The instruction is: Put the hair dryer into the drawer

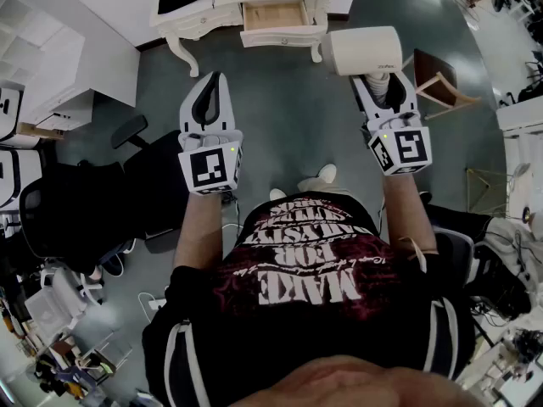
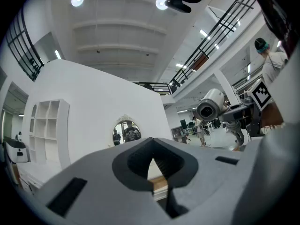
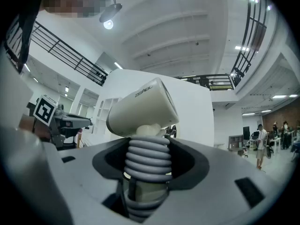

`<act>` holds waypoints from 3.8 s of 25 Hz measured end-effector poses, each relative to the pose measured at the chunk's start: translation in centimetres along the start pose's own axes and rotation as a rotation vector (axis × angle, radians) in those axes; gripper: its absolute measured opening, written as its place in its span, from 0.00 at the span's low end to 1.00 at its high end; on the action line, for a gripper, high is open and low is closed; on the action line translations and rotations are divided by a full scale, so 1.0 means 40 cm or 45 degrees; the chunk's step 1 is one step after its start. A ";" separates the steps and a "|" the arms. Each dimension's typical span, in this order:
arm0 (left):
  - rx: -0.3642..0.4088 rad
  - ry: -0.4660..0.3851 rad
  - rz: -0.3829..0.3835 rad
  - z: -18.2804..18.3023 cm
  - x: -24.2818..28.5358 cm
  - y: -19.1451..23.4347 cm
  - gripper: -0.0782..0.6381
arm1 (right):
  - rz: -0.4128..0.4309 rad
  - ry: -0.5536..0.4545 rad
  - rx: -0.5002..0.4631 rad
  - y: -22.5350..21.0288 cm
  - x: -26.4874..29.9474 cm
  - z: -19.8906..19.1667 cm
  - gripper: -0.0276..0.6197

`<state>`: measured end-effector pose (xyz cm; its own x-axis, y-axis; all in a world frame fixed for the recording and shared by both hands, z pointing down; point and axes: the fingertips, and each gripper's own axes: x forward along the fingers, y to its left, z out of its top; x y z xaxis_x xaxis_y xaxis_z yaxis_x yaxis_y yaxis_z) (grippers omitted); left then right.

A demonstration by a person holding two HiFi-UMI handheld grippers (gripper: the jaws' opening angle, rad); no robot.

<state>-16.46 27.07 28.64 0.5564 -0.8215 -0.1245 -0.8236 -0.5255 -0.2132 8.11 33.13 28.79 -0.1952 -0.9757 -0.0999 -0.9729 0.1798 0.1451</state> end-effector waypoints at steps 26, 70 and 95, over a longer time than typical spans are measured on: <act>-0.041 -0.007 -0.053 -0.028 -0.030 0.052 0.11 | 0.000 -0.009 0.054 0.058 0.017 0.023 0.41; -0.175 0.121 -0.084 -0.139 0.306 0.047 0.11 | 0.049 -0.007 0.091 -0.189 0.259 -0.024 0.41; -0.164 0.163 -0.010 -0.158 0.500 0.038 0.11 | 0.136 0.036 0.182 -0.336 0.423 -0.114 0.41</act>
<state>-7.26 8.44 31.97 0.5511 -0.8344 0.0026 -0.8312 -0.5492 -0.0864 18.45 13.63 29.65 -0.2970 -0.9528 -0.0636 -0.9549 0.2968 0.0121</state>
